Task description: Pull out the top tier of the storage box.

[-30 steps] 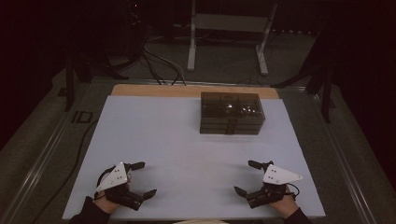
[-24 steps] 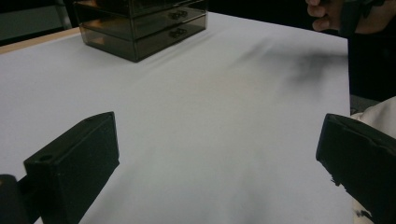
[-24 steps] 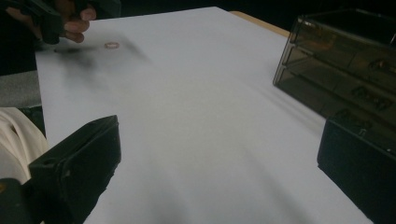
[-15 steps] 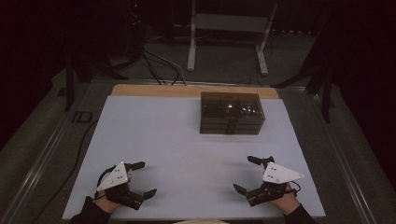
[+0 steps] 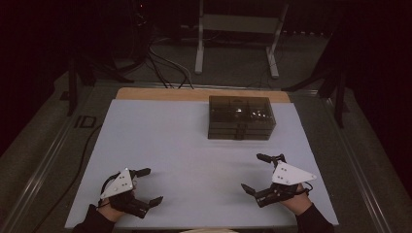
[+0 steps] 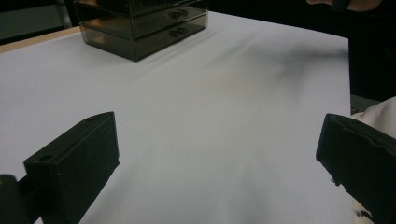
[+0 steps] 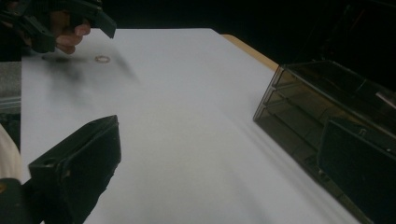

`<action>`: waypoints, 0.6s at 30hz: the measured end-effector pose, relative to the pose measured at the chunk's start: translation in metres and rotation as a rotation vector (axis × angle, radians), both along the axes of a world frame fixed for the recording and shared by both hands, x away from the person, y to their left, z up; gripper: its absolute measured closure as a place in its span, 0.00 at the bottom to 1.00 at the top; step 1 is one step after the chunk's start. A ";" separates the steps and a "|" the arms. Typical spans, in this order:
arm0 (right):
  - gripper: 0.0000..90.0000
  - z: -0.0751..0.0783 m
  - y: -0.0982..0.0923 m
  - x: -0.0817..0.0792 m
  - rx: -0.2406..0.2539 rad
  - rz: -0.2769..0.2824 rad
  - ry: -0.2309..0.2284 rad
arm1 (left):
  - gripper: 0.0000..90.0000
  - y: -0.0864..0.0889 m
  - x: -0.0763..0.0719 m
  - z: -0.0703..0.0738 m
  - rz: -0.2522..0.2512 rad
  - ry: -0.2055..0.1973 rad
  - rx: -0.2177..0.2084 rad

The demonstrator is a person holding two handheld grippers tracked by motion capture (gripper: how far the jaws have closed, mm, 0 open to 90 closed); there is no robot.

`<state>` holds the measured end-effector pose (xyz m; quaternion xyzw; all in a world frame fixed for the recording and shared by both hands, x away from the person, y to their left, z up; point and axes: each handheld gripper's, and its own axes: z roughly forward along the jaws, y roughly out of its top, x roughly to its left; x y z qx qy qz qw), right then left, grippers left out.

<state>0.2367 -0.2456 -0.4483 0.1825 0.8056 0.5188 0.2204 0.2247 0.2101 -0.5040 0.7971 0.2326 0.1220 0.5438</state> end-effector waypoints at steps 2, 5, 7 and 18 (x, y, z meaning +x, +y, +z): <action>0.00 0.001 0.000 0.002 -0.007 -0.004 -0.008 | 0.01 0.000 0.000 0.000 -0.001 -0.001 0.003; 0.00 0.004 0.000 0.005 -0.008 -0.010 -0.020 | 0.01 -0.001 0.000 0.000 -0.003 -0.001 0.004; 0.00 0.006 0.001 0.007 -0.014 -0.013 -0.035 | 0.01 -0.001 0.000 0.000 -0.002 -0.002 0.004; 0.00 0.018 0.001 0.019 -0.047 -0.031 -0.098 | 0.01 0.000 0.000 0.000 -0.002 0.000 0.002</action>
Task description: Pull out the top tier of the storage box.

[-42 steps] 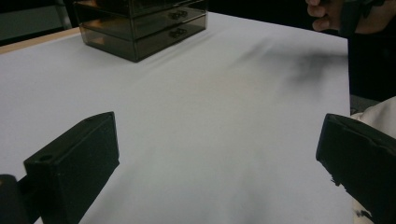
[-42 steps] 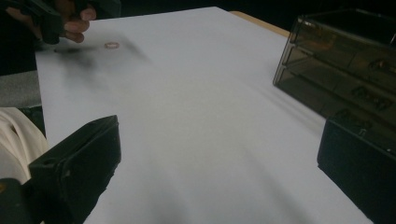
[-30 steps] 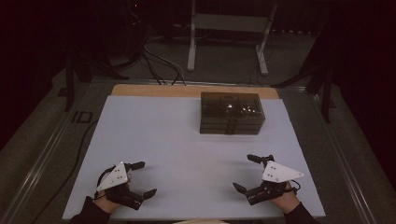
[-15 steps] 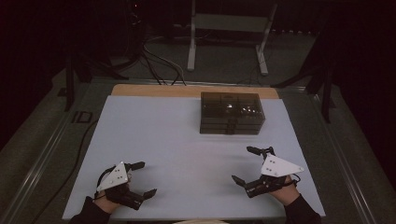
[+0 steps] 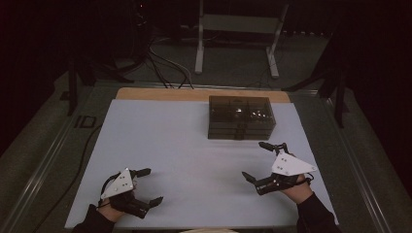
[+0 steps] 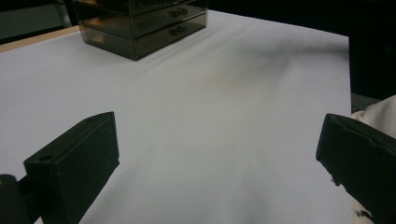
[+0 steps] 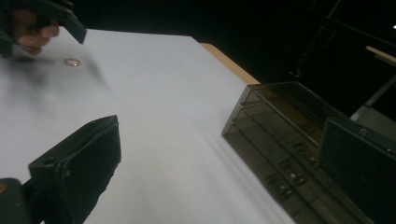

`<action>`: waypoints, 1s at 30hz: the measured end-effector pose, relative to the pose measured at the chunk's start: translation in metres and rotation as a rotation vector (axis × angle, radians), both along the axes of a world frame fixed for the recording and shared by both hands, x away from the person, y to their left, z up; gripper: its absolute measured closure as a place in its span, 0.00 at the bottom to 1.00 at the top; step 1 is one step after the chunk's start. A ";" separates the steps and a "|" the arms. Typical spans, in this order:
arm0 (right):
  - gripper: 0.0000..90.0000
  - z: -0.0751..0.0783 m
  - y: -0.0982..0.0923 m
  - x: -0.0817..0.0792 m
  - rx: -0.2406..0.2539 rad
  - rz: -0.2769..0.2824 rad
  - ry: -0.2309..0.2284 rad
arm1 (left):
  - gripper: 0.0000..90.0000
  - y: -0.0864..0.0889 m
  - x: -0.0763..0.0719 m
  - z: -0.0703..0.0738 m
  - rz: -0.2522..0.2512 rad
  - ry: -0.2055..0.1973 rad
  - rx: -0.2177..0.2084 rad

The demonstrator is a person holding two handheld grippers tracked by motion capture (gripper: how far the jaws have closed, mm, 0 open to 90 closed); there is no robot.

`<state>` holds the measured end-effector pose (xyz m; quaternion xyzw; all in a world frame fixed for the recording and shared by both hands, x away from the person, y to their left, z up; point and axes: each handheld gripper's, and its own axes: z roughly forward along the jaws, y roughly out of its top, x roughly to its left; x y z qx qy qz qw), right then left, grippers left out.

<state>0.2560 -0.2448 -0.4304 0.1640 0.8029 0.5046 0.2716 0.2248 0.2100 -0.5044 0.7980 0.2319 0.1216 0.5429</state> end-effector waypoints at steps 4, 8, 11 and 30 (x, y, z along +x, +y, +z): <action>0.00 0.004 0.002 0.005 -0.018 -0.004 -0.019 | 0.01 0.000 0.000 0.000 0.000 -0.001 0.001; 0.00 0.008 0.004 0.011 -0.034 -0.010 -0.043 | 0.01 0.000 0.000 0.000 0.000 0.000 -0.001; 0.00 0.009 0.005 0.014 -0.043 -0.013 -0.055 | 0.01 0.000 0.000 0.000 0.001 -0.002 0.002; 0.00 0.008 0.013 0.037 -0.117 -0.054 -0.138 | 0.01 0.000 -0.001 0.000 0.000 -0.005 0.000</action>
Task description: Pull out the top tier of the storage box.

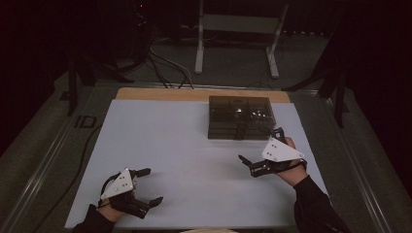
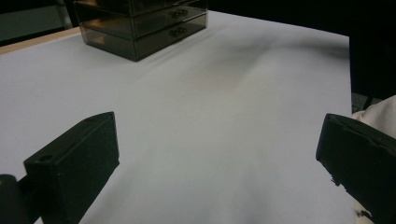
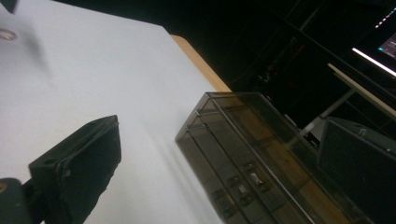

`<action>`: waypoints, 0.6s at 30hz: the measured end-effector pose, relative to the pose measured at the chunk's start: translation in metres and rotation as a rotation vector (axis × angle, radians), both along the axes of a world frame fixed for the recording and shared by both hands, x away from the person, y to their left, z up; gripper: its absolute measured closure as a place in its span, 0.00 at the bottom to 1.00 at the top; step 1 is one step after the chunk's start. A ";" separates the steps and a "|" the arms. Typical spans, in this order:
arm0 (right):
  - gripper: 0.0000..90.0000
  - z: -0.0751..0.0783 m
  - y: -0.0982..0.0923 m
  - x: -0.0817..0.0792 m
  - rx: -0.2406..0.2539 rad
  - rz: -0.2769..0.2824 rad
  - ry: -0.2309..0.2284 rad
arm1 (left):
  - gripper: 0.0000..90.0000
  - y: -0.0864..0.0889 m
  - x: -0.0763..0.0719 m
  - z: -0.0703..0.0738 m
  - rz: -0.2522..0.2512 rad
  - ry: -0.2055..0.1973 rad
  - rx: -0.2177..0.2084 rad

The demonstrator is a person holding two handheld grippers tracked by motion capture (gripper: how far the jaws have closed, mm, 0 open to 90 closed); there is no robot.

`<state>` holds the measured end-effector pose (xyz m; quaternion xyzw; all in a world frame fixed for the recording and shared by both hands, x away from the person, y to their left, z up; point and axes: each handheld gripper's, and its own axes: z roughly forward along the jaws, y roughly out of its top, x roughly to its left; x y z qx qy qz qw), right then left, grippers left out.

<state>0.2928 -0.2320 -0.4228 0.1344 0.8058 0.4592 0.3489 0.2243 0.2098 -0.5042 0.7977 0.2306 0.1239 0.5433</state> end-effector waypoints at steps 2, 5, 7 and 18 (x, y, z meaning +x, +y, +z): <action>0.00 -0.001 0.001 0.003 -0.012 -0.006 -0.003 | 0.01 0.000 0.000 0.000 0.000 0.000 -0.001; 0.00 -0.003 0.003 0.007 -0.040 -0.017 -0.017 | 0.01 0.000 0.000 0.000 -0.001 0.000 0.000; 0.00 -0.005 0.004 0.009 -0.063 -0.024 -0.025 | 0.01 0.000 0.000 0.000 -0.001 -0.001 0.001; 0.00 -0.018 0.011 0.021 -0.173 -0.063 -0.060 | 0.01 0.000 0.000 0.000 0.000 0.000 0.001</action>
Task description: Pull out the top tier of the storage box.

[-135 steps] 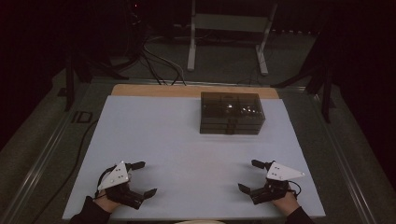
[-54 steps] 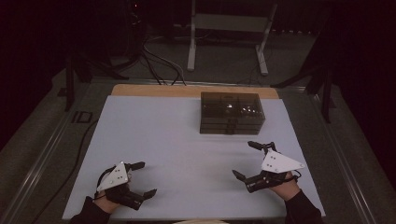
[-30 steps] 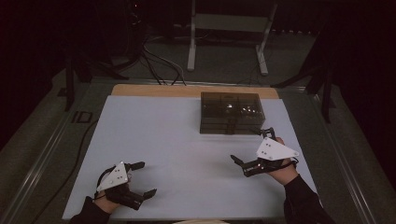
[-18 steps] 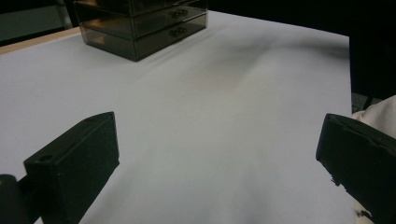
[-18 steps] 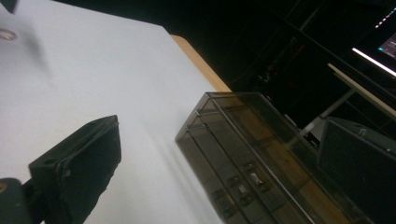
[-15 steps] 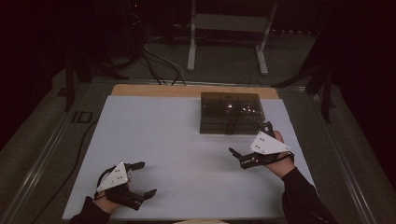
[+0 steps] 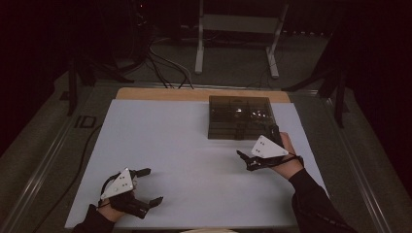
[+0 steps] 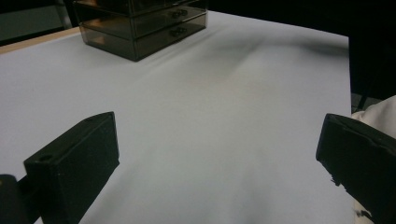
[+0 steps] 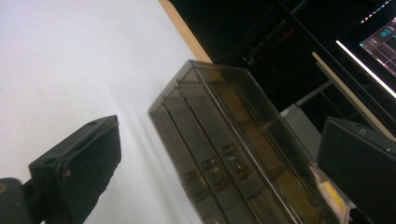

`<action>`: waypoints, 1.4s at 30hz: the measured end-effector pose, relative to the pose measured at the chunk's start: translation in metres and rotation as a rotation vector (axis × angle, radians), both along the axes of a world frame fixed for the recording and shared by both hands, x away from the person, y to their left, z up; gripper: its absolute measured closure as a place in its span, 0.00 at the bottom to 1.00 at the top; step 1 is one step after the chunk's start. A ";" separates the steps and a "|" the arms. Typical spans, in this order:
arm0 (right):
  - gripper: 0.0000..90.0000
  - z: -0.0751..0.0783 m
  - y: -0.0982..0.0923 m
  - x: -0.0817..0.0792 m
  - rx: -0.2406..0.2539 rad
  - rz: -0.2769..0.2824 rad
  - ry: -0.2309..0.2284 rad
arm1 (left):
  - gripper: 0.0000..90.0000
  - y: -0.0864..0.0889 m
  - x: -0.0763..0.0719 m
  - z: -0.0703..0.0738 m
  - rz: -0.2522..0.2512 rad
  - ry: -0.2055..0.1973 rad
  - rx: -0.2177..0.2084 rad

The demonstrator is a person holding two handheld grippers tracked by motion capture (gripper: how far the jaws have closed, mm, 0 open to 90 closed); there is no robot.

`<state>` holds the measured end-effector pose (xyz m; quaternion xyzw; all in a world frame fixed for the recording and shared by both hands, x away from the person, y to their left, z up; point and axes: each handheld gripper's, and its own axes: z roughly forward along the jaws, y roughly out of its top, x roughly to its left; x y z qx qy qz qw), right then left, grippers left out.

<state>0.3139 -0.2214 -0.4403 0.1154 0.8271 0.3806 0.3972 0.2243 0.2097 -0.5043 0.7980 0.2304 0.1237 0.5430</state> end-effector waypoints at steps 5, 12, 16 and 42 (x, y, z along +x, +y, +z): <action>0.00 -0.006 0.002 0.005 -0.048 -0.020 -0.010 | 0.01 0.000 0.000 0.000 0.000 0.000 0.000; 0.00 -0.014 0.006 0.012 -0.113 -0.046 -0.020 | 0.01 0.000 0.000 0.000 0.000 -0.001 0.001; 0.00 -0.018 0.008 0.015 -0.148 -0.056 -0.029 | 0.01 0.000 0.000 0.000 0.000 -0.001 0.000; 0.18 -0.042 0.023 0.023 -0.393 -0.160 -0.132 | 0.01 0.000 0.000 0.000 0.000 0.000 -0.001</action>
